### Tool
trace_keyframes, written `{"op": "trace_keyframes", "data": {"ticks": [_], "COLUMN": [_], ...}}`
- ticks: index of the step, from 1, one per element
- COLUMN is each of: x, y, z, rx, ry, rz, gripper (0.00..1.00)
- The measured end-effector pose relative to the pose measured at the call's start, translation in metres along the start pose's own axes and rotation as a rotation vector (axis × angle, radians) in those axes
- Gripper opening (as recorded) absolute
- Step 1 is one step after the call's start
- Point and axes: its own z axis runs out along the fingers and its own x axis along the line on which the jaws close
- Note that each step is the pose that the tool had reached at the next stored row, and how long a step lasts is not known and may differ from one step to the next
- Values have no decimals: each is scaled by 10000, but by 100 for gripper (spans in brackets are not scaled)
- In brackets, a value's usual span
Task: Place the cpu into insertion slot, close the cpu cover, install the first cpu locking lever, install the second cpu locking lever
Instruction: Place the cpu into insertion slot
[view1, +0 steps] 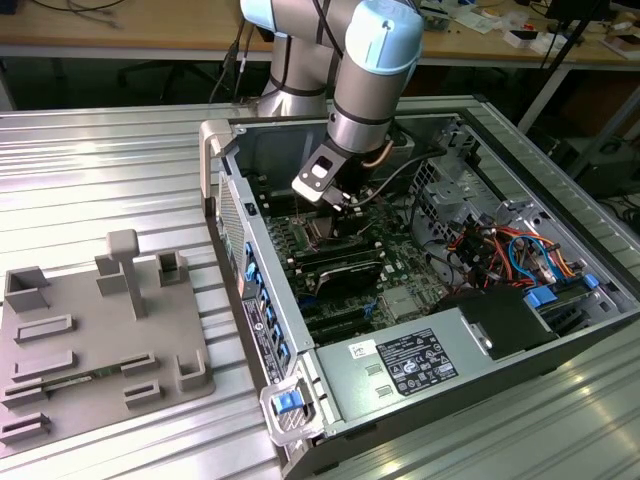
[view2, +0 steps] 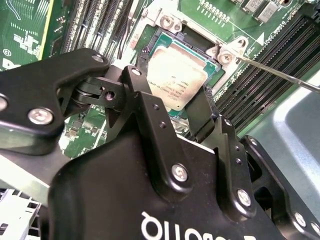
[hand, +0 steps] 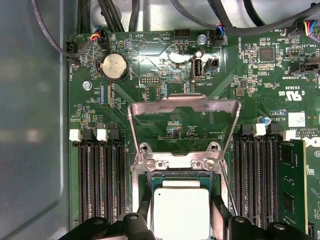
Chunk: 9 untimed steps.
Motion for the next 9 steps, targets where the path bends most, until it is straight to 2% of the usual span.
{"op": "trace_keyframes", "data": {"ticks": [9], "x": [2], "y": [17], "z": [2], "rx": [-3], "ry": [4], "rz": [-189], "gripper": [56]}}
